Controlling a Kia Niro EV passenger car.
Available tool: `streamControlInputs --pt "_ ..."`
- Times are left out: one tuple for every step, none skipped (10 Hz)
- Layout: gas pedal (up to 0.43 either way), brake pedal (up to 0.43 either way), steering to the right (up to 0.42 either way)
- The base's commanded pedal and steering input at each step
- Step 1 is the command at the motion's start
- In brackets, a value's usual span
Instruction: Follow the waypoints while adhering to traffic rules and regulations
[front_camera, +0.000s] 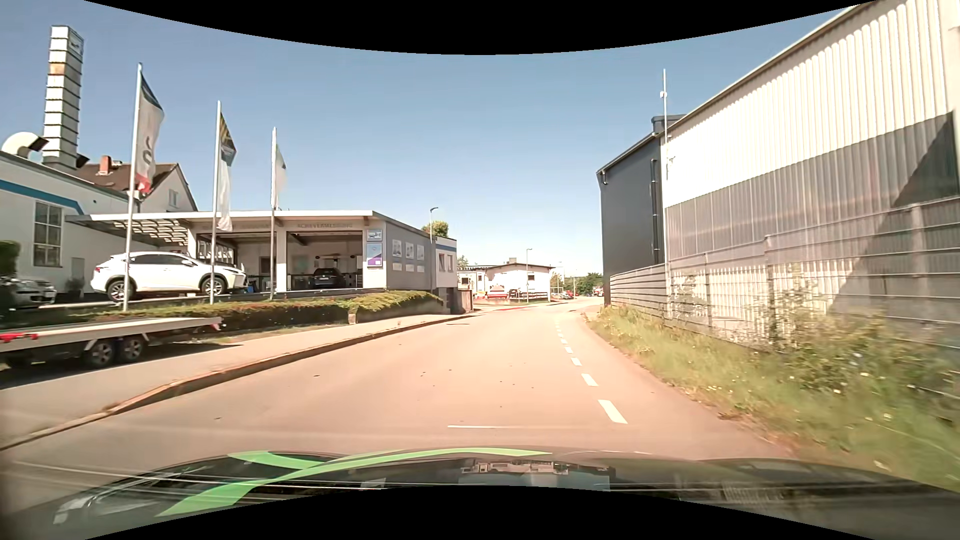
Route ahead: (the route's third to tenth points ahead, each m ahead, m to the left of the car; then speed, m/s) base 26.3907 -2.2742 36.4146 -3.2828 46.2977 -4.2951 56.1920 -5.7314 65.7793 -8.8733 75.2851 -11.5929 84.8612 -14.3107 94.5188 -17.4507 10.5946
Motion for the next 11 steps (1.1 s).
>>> streamControlInputs --pt "0.118 0.000 0.016" --pt "0.110 0.000 0.016" --pt "0.098 0.000 0.015" --pt "0.098 0.000 0.016" --pt "0.098 0.000 0.017" --pt "0.098 0.000 0.021" --pt "0.098 0.000 0.027" --pt "0.098 0.000 0.029" --pt "0.110 0.000 0.029" --pt "0.118 0.000 0.029" --pt "0.118 0.000 0.028"
